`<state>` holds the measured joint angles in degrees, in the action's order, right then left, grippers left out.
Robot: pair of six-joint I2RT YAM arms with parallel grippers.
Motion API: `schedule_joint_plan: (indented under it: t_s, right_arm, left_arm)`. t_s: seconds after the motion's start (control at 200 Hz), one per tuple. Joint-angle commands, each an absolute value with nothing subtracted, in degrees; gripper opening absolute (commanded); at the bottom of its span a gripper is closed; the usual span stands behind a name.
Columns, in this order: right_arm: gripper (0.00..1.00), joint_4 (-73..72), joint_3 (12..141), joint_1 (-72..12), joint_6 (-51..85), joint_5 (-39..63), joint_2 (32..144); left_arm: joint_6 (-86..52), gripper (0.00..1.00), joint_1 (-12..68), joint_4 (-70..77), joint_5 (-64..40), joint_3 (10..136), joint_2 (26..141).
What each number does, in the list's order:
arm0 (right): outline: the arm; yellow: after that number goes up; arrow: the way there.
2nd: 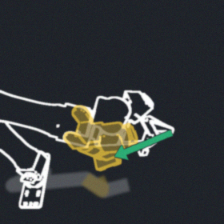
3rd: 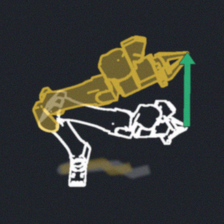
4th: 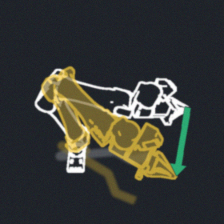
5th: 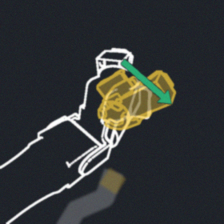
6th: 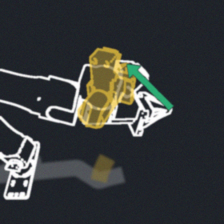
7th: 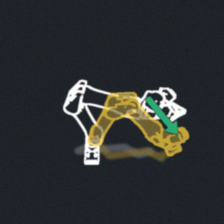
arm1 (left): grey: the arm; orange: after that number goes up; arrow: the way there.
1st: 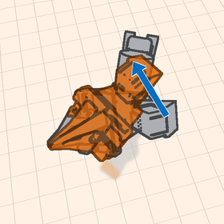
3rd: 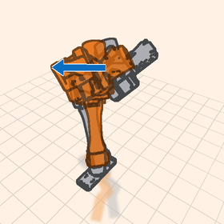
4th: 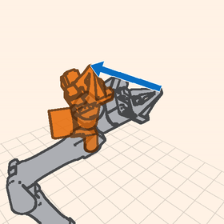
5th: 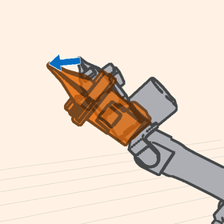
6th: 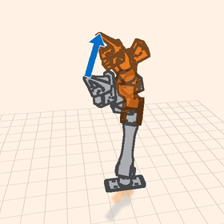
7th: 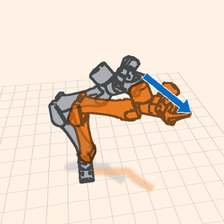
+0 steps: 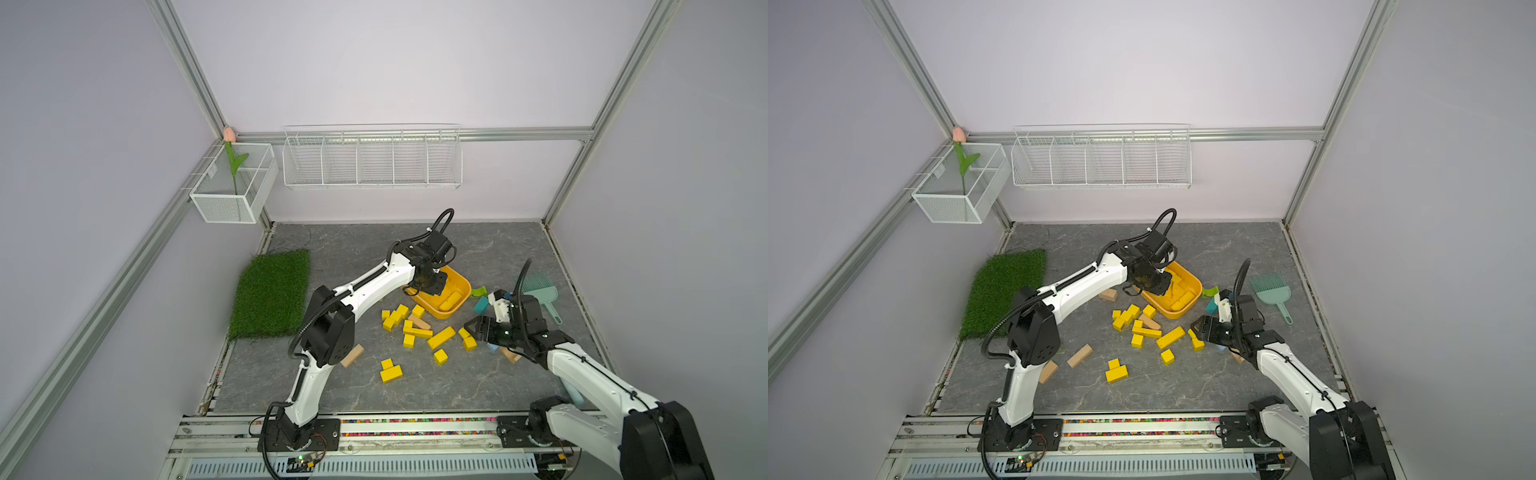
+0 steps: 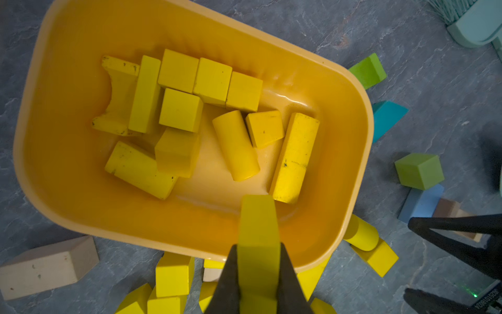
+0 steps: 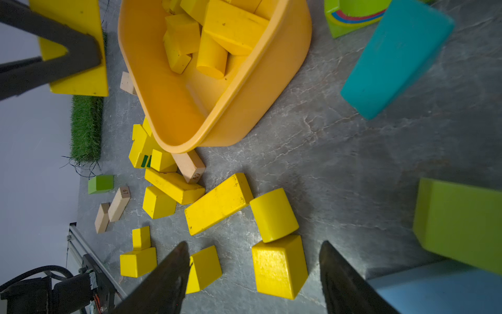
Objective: Pick out the yellow building blocks
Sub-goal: Place the building block in the storage box.
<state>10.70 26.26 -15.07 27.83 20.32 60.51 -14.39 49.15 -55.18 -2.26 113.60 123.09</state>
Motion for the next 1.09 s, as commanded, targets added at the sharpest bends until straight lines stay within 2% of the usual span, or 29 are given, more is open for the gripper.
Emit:
schedule_joint_plan:
  t_s: [0.0, 0.375, 1.09]
  right_arm:
    - [0.76, 9.84, 24.72, -14.71, 27.42, 21.09, 58.94]
    - [0.76, 9.71, 24.21, -14.54, 27.51, 21.18, 57.9]
    - [0.76, 9.14, 24.25, -14.18, 27.43, 22.24, 58.72]
  left_arm:
    - [-10.3, 0.05, 49.69, -58.43, -3.28, 118.37, 125.76]
    - [-7.6, 0.05, 49.8, -62.13, -4.48, 127.57, 131.86]
    - [-8.37, 0.21, 50.26, -65.39, -6.82, 137.74, 141.28]
